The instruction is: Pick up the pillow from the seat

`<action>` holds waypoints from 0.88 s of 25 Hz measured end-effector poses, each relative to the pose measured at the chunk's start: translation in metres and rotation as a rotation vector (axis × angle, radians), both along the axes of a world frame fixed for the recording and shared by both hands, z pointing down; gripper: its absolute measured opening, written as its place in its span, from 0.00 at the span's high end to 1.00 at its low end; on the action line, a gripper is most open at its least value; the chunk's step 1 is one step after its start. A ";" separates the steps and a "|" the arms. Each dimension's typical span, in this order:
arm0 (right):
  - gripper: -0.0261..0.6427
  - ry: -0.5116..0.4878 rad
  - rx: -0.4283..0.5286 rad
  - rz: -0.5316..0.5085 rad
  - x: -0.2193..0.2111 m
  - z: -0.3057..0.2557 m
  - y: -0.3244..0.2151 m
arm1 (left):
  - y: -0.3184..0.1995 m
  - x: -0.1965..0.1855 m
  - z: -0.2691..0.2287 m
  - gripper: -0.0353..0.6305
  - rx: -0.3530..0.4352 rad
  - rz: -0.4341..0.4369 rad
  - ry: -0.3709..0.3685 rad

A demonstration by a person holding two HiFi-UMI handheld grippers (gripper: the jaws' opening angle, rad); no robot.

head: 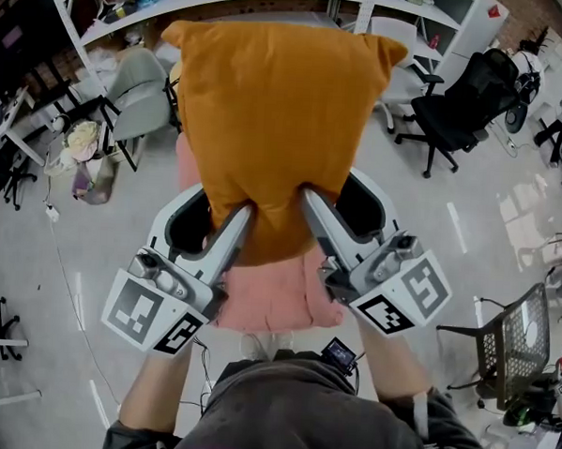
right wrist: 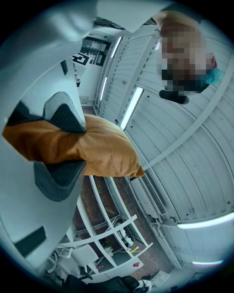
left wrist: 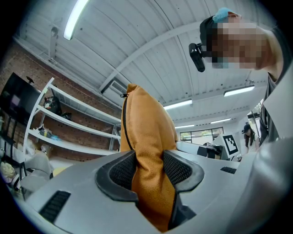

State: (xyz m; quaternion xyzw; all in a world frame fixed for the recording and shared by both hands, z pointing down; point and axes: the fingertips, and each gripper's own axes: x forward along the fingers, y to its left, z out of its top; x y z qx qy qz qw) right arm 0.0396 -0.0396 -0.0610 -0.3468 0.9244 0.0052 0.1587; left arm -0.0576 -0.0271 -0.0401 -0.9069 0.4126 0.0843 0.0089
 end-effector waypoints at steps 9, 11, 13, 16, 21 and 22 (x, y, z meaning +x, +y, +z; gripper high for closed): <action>0.68 0.000 -0.007 -0.001 -0.003 0.003 -0.004 | -0.003 -0.003 0.003 0.66 -0.007 -0.002 0.006; 0.68 -0.001 -0.008 -0.003 -0.003 0.003 -0.004 | -0.003 -0.002 0.003 0.66 -0.007 -0.003 0.005; 0.68 -0.002 -0.009 -0.002 -0.002 0.003 -0.004 | -0.003 -0.002 0.003 0.66 -0.007 -0.002 0.006; 0.68 -0.004 -0.009 -0.002 -0.003 0.003 -0.006 | -0.005 -0.002 0.004 0.66 -0.008 -0.002 0.007; 0.68 -0.003 -0.015 0.000 -0.003 0.010 -0.008 | -0.007 -0.003 0.010 0.66 -0.013 0.000 0.010; 0.68 -0.003 -0.016 0.000 -0.003 0.011 -0.008 | -0.008 -0.003 0.011 0.66 -0.015 0.000 0.011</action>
